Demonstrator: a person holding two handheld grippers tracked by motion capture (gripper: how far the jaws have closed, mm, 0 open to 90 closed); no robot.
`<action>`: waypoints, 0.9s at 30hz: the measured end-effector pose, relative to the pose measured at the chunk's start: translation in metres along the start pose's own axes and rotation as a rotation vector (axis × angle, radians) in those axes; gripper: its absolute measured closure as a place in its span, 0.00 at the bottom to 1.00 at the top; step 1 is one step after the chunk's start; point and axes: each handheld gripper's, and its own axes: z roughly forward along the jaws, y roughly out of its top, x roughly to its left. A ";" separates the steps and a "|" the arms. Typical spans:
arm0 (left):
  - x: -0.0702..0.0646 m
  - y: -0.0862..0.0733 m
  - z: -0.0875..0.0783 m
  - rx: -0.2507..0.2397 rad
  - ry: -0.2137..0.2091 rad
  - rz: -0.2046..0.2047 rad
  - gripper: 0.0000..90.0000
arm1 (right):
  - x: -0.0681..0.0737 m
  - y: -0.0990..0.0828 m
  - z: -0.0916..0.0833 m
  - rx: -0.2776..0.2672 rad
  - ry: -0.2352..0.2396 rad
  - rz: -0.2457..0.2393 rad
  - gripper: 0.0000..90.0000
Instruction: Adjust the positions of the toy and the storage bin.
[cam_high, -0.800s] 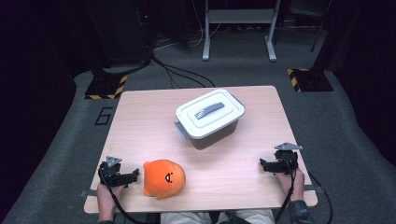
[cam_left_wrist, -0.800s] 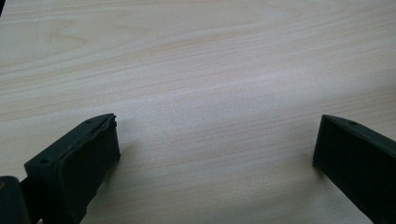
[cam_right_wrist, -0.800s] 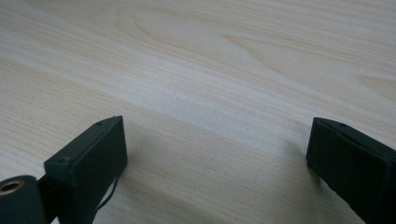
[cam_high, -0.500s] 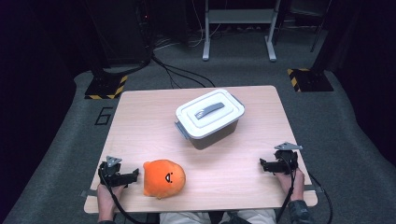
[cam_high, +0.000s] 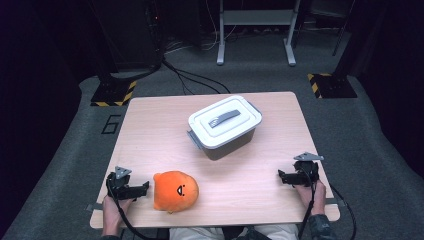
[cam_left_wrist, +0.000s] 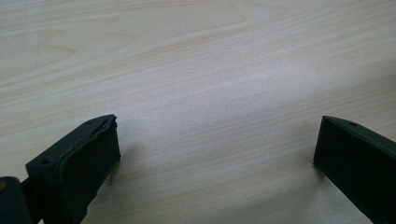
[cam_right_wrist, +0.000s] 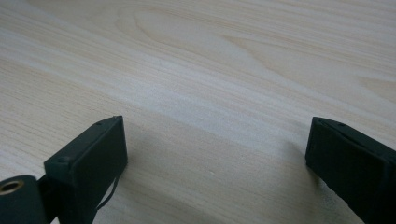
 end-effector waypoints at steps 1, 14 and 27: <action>0.000 0.000 0.000 0.000 0.000 0.000 0.00 | 0.000 0.000 0.000 0.000 0.000 0.000 0.05; -0.004 0.030 -0.042 -0.073 -0.064 0.097 0.00 | 0.000 0.000 0.000 0.005 0.001 -0.002 0.05; -0.034 0.056 -0.073 -0.158 -0.191 0.183 0.00 | 0.000 0.000 0.000 0.004 0.000 -0.004 0.05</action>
